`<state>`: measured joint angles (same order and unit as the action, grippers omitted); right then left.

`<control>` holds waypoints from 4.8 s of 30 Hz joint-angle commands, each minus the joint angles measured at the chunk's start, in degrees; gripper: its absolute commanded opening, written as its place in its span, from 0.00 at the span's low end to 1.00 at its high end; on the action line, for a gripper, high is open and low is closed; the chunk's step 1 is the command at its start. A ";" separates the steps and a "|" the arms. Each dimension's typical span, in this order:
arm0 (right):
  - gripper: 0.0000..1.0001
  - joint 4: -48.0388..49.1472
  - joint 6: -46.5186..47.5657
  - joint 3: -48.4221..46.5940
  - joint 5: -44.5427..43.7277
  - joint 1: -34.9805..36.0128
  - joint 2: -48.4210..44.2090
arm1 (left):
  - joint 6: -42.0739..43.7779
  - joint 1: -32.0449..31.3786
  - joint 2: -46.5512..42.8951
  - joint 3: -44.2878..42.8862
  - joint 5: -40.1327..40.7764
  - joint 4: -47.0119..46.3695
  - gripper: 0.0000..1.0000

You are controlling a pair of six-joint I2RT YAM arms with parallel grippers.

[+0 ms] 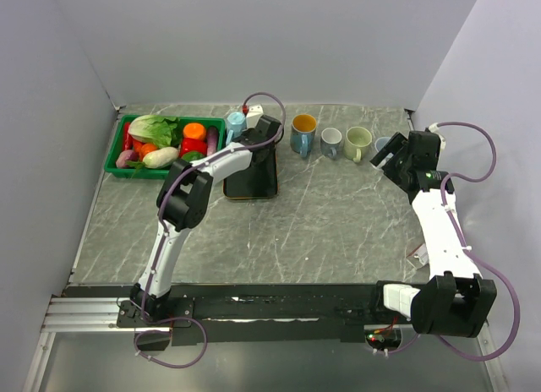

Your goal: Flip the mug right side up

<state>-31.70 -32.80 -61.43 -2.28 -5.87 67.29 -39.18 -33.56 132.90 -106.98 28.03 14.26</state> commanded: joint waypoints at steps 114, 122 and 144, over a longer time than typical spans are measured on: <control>0.00 18.88 2.90 -13.19 6.35 24.06 -2.69 | 3.58 2.88 -52.39 29.63 -41.22 -2.93 0.96; 0.00 8.07 12.66 -12.93 -7.90 23.54 -2.69 | 4.72 4.38 -52.04 27.70 -37.61 0.15 0.96; 0.00 -2.58 7.40 -2.30 -14.77 -3.18 1.88 | 4.38 6.67 -49.76 27.88 -38.84 2.88 0.96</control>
<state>-39.11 -23.57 -65.39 -14.81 -6.90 68.12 -35.55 -27.53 82.50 -77.28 -10.59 17.32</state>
